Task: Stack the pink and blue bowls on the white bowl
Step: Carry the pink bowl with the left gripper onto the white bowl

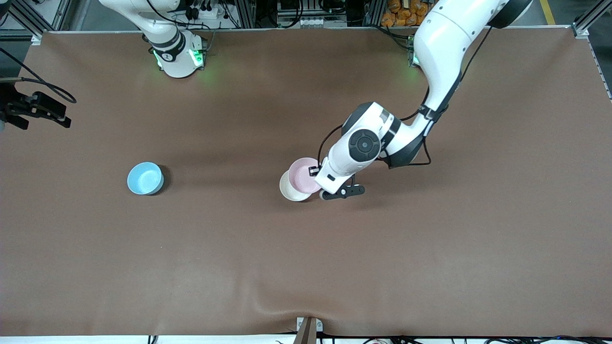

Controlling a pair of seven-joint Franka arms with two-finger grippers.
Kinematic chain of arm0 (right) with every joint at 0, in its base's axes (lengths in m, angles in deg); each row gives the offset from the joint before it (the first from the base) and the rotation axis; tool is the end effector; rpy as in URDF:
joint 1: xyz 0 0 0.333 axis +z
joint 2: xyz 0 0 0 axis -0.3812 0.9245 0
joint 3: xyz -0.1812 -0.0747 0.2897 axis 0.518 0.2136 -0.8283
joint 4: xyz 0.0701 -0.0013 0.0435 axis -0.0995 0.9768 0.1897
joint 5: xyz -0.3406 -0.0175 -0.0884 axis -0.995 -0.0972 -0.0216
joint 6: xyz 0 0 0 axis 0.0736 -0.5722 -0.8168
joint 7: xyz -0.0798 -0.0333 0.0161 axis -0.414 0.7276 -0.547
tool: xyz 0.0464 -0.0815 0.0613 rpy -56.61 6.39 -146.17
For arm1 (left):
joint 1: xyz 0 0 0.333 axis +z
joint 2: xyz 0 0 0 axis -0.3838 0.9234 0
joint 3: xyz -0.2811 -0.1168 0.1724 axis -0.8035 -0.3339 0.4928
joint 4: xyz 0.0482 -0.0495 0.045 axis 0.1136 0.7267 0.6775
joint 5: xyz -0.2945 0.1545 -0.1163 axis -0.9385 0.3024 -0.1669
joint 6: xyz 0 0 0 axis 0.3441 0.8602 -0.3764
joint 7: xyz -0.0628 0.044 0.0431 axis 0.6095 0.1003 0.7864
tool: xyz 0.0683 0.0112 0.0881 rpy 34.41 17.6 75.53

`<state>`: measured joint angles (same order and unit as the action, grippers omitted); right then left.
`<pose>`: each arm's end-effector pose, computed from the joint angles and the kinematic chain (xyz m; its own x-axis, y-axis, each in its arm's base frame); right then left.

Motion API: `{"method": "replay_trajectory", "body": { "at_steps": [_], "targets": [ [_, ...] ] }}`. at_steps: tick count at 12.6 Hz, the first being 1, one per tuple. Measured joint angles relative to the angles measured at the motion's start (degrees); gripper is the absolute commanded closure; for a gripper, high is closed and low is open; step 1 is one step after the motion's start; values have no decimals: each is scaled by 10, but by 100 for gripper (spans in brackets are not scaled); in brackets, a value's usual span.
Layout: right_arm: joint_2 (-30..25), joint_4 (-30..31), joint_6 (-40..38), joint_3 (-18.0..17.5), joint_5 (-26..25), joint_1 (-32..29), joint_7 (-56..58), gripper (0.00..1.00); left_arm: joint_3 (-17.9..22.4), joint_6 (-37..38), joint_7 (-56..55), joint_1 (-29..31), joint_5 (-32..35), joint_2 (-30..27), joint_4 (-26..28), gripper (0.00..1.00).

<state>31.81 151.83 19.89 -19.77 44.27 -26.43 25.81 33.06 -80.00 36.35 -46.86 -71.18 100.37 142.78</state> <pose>0.4959 -0.0341 0.6492 0.9993 0.0260 -0.0264 0.0258 -0.9996 -0.0099 0.5435 -0.4394 0.3124 0.9700 0.1598 -0.1833 0.1961 -0.9597 0.2013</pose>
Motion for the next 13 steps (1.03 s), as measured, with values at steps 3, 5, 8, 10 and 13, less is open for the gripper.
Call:
{"method": "replay_trajectory", "body": {
  "at_steps": [3,5,8,10,13],
  "targets": [
    [16,0,8,0,0,-7,4,0,2,-11,0,-6,0,8,-3,100],
    [32,0,13,0,0,-17,32,0,2,-16,0,-9,0,12,-3,100],
    [68,0,20,1,0,-40,65,0,2,-46,0,-17,0,25,-4,100],
    [95,2,39,1,0,-47,69,0,3,-51,0,-19,1,33,-8,100],
    [152,15,81,2,0,-64,69,0,4,-52,1,-19,1,38,-13,100]
  ]
}}
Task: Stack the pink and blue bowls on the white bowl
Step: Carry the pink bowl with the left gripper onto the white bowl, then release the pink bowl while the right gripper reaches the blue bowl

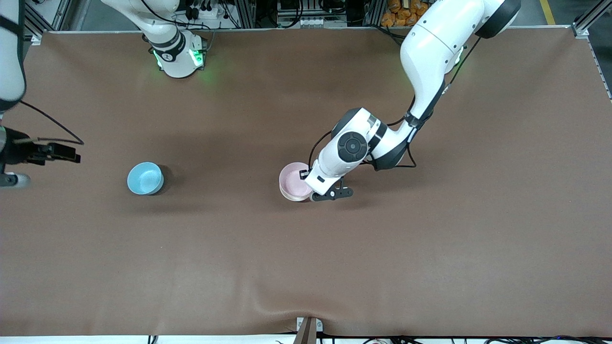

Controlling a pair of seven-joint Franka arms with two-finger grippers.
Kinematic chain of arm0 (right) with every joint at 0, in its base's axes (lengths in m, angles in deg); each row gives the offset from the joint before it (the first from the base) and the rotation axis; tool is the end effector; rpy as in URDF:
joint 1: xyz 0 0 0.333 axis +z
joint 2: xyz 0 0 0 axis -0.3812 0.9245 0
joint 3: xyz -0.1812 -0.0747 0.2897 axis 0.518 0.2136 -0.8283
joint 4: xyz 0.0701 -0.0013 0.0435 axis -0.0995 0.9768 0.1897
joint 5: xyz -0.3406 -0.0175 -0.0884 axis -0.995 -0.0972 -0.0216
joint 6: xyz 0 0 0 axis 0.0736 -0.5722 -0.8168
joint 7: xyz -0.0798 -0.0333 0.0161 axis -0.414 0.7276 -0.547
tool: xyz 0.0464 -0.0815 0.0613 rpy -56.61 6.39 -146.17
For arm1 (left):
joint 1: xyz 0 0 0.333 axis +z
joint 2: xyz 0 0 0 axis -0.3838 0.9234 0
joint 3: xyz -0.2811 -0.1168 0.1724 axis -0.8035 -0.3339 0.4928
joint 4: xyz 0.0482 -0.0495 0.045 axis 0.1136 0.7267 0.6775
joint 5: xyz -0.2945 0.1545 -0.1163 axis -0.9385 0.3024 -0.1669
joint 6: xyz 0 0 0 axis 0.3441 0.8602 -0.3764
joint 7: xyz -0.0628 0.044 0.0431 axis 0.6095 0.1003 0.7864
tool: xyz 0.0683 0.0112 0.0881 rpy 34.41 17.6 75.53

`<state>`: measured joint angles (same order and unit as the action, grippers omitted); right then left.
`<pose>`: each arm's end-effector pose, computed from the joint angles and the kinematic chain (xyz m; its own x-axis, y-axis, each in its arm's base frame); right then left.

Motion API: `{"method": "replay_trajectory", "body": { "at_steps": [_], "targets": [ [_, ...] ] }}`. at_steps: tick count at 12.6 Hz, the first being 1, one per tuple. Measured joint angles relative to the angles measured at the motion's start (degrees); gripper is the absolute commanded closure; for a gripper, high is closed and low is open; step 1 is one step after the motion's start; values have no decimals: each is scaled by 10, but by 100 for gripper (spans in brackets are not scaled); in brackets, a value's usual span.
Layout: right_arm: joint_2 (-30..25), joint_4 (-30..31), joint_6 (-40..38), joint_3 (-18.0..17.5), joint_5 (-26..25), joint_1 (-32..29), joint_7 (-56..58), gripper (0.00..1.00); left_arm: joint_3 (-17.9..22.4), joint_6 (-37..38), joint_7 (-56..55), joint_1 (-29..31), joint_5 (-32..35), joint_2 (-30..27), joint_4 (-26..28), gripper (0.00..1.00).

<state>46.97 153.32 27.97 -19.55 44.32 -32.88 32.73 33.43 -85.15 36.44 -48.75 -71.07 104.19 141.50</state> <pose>0.5670 -0.1061 0.5059 0.9849 0.0319 -0.1702 0.0246 -0.9987 -0.0446 0.5436 -0.4594 0.2831 0.9754 0.1531 -0.1584 0.1880 -0.9533 0.2364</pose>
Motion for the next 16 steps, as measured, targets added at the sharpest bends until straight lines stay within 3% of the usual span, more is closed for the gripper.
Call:
{"method": "replay_trajectory", "body": {
  "at_steps": [2,3,4,5,9,11,13,14,16],
  "targets": [
    [31,39,62,0,0,-7,1,0,0,-1,0,0,0,6,-4,100],
    [43,69,103,0,0,-10,1,0,0,-1,0,-1,0,9,-7,86],
    [51,102,143,0,1,-12,1,0,0,-1,0,-3,0,12,-9,49],
    [57,131,178,0,1,-13,1,0,0,-2,0,-5,0,12,-11,0],
    [63,182,236,0,7,-23,3,0,1,-9,0,-7,13,11,-25,0],
    [68,223,303,1,38,-41,32,14,10,2,-3,4,59,-11,-40,0],
    [76,266,372,1,64,-48,45,18,15,51,-3,42,75,-63,-47,0],
    [79,280,392,0,78,-48,45,25,16,85,-3,65,79,-94,-49,0],
    [81,297,412,-1,96,-48,45,48,17,160,12,109,91,-159,-49,0]
  ]
}}
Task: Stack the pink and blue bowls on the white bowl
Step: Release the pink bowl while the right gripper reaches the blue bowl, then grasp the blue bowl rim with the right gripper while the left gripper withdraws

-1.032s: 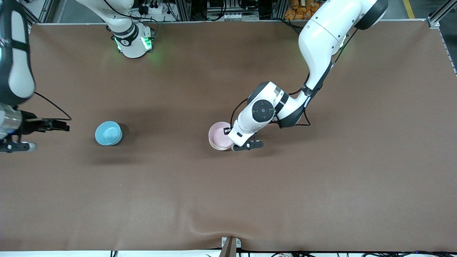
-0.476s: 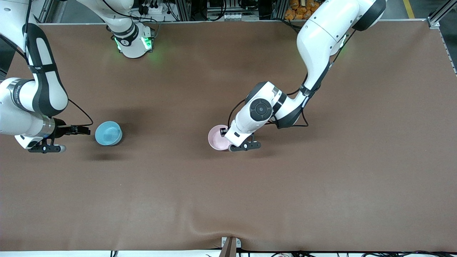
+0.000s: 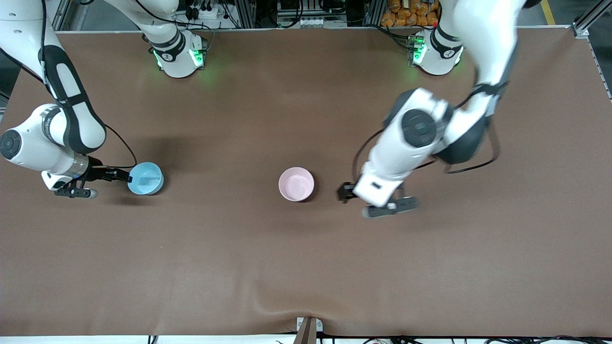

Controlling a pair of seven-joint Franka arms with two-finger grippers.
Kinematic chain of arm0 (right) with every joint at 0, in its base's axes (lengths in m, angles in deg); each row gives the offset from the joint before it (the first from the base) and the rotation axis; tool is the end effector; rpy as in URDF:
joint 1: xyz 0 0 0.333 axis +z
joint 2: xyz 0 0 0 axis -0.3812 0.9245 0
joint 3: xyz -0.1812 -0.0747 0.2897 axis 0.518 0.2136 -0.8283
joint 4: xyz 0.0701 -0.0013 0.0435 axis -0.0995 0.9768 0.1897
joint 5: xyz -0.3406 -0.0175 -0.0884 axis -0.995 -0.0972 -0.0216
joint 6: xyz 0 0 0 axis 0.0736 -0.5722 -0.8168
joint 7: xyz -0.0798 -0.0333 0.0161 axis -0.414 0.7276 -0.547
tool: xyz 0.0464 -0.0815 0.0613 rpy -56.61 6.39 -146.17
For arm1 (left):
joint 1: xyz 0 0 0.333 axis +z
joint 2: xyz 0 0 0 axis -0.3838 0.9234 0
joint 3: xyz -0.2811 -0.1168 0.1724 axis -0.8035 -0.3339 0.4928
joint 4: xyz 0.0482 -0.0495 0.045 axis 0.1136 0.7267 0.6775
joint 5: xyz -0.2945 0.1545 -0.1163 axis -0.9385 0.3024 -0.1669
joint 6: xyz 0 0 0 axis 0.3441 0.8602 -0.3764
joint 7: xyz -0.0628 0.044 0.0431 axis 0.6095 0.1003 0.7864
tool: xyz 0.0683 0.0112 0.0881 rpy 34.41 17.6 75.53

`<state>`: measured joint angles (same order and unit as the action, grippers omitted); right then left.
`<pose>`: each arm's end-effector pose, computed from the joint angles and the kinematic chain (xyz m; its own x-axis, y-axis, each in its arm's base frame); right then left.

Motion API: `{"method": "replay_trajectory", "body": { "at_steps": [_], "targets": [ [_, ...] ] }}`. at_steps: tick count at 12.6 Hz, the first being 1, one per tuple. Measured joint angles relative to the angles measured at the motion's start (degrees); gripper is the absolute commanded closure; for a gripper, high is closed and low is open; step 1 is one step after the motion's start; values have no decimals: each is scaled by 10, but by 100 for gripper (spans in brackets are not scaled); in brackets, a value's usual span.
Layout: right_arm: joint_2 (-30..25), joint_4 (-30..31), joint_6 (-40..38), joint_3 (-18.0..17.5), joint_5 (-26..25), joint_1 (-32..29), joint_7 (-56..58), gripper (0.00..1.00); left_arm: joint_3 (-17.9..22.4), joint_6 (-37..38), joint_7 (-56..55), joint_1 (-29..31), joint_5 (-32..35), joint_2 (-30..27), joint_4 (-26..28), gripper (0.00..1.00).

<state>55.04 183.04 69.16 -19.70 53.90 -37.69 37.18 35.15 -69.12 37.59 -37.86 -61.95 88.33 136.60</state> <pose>0.5207 -0.1415 0.2743 0.9904 -0.1052 -0.0895 -0.1164 -0.9846 -0.1306 0.6089 -0.3180 0.4786 0.9684 0.2413 0.0622 0.2300 -0.9615 0.1503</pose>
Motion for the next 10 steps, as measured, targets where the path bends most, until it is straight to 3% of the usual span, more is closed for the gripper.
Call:
{"method": "replay_trajectory", "body": {
  "at_steps": [2,4,8,9,10],
  "targets": [
    [0,3,2,-2,2,0,0,66,1,67,53,39,4,-53,1,0],
    [0,4,2,-3,3,1,0,69,1,115,111,77,5,-90,3,0],
    [0,7,3,-4,6,1,-1,89,-1,186,185,141,4,-139,5,0],
    [0,7,3,-5,7,1,-1,100,-1,201,200,153,2,-151,6,0],
    [0,8,3,-5,9,1,-1,100,-1,211,211,165,-1,-162,8,0]
  ]
}}
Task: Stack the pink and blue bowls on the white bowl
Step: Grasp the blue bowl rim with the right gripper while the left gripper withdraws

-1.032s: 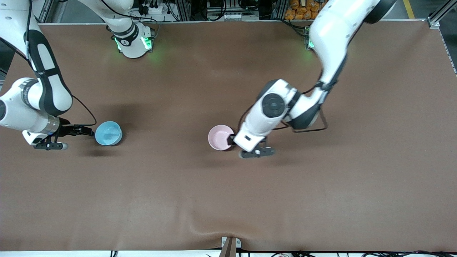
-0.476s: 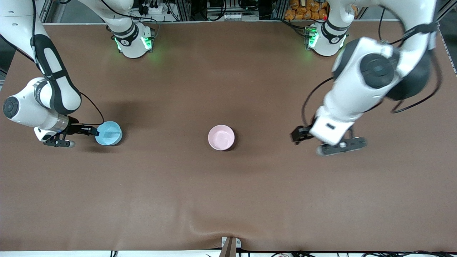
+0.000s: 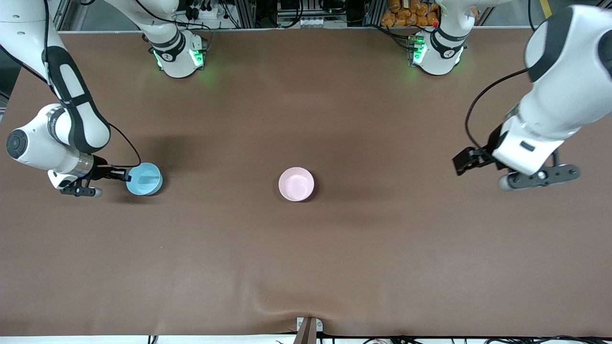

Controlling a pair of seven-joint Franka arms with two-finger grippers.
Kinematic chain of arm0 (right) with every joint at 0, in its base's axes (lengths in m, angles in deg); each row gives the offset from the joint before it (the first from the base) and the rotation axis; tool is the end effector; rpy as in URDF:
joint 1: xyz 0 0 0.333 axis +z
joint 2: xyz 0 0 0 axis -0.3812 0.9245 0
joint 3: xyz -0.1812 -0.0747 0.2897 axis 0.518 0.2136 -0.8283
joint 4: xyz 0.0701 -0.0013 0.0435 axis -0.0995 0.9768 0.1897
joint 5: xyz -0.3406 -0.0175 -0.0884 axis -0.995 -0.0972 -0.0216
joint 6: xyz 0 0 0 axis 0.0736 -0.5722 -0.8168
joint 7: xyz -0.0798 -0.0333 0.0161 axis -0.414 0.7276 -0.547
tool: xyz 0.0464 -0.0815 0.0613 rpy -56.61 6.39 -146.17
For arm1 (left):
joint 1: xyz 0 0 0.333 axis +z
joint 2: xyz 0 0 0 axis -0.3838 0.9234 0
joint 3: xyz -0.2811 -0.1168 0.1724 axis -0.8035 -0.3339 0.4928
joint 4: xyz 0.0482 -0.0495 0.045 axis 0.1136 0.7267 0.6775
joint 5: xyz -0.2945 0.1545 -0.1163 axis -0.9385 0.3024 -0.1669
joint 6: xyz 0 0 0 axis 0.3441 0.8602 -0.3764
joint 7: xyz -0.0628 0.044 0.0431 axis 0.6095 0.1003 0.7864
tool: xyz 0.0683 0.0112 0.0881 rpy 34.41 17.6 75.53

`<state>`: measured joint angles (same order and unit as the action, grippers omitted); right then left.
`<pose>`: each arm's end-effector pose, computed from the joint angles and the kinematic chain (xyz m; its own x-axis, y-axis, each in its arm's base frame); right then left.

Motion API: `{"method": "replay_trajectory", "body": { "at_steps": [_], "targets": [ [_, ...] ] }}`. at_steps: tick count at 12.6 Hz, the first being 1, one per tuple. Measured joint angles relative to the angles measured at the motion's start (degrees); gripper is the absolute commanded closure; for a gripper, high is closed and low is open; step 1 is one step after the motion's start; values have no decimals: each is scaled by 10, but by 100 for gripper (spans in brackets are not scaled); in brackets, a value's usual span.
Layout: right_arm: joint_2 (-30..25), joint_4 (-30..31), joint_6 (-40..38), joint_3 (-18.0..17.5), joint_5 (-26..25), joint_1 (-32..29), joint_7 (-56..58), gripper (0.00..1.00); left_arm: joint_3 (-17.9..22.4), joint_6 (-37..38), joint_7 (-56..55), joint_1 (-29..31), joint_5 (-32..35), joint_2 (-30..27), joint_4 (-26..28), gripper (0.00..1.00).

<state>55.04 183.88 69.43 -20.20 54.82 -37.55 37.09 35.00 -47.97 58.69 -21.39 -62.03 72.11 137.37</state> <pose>0.5177 -0.1346 0.2698 0.9893 -0.1085 -0.0978 -0.1219 -0.9822 -0.1432 0.5745 -0.1267 0.6134 0.9889 0.1426 0.0412 0.1424 -0.9898 0.0063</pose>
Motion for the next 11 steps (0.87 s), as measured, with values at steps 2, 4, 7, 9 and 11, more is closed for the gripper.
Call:
{"method": "replay_trajectory", "body": {
  "at_steps": [2,4,7,9,11],
  "targets": [
    [-1,2,-3,-1,1,1,0,100,0,11,35,25,-9,-15,1,0],
    [-6,-3,-38,-6,3,8,-7,100,1,26,65,44,-11,-19,2,0],
    [-16,-67,-175,-8,5,19,-36,100,2,34,89,59,-11,-20,-3,0],
    [-28,-130,-269,-13,12,41,-108,100,1,39,90,60,-11,-23,-5,0],
    [-46,-158,-305,-17,48,99,-207,100,3,49,90,62,-11,-25,-5,0]
  ]
}}
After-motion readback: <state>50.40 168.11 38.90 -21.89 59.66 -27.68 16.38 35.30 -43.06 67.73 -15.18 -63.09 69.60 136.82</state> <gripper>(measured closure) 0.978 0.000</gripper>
